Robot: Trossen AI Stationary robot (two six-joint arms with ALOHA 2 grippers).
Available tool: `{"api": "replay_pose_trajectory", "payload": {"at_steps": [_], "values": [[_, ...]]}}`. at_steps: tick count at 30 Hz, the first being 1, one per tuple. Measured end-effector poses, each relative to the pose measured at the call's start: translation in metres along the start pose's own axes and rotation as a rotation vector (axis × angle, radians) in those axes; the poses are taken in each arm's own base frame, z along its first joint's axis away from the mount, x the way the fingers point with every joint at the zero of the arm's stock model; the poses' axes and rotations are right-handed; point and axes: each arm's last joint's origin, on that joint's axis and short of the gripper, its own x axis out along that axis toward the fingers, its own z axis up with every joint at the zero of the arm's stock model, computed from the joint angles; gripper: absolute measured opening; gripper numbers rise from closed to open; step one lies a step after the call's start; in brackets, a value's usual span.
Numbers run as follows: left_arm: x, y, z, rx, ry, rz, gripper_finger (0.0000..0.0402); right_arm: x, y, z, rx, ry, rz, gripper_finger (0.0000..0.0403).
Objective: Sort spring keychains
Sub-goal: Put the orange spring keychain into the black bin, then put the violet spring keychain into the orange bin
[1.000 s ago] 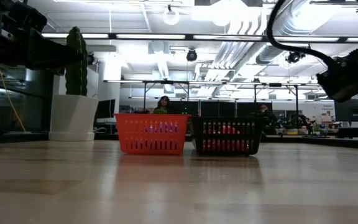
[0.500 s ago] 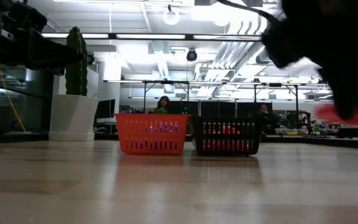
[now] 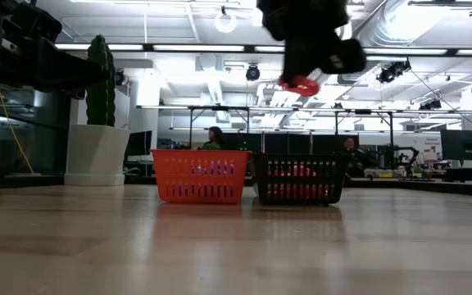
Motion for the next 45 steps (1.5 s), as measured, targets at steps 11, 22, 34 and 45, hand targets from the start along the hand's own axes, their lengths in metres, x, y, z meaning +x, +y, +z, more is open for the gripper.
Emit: {"api": "replay_pose_trajectory", "payload": {"at_steps": [11,22,34,45], "values": [[0.0,0.0,0.0,0.0,0.0,0.0,0.0122,0.03,-0.015,0.046,0.11,0.063,-0.069,0.0029],[0.0,0.0,0.0,0.0,0.0,0.0,0.0122,0.058,-0.031,0.055,0.195,0.119,-0.141,0.0033],[0.0,0.0,0.0,0.0,0.0,0.0,0.0122,0.056,-0.04,0.051,0.215,0.134,-0.253,0.0081],[0.0,0.0,0.0,0.0,0.0,0.0,0.0122,0.053,-0.034,0.044,0.187,0.123,-0.271,0.0163]]}}
